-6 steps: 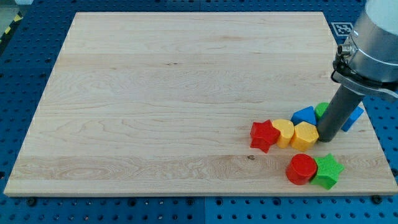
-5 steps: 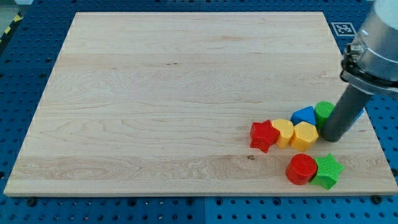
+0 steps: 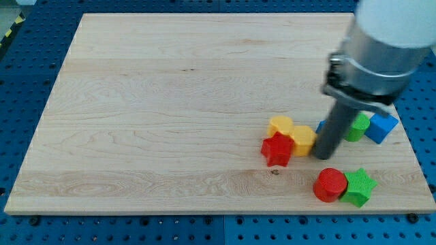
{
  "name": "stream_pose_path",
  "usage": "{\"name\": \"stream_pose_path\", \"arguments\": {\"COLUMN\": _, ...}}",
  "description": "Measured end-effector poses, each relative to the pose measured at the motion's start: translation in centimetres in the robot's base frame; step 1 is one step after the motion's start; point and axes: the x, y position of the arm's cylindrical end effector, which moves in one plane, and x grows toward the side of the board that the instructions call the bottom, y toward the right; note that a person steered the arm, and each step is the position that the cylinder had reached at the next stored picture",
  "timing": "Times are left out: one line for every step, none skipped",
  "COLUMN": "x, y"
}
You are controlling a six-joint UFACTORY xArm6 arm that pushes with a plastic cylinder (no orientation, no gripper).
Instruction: Move the yellow blocks towards the center
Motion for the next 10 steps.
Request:
{"name": "stream_pose_path", "arguments": {"x": 0.0, "y": -3.0}}
{"name": "stream_pose_path", "arguments": {"x": 0.0, "y": -1.8}}
{"name": "stream_pose_path", "arguments": {"x": 0.0, "y": -0.3}}
{"name": "stream_pose_path", "arguments": {"x": 0.0, "y": 0.0}}
{"name": "stream_pose_path", "arguments": {"x": 0.0, "y": 2.4}}
{"name": "stream_pose_path", "arguments": {"x": 0.0, "y": 5.5}}
{"name": "stream_pose_path", "arguments": {"x": 0.8, "y": 6.5}}
{"name": "stream_pose_path", "arguments": {"x": 1.3, "y": 7.6}}
{"name": "stream_pose_path", "arguments": {"x": 0.8, "y": 11.7}}
{"name": "stream_pose_path", "arguments": {"x": 1.9, "y": 15.3}}
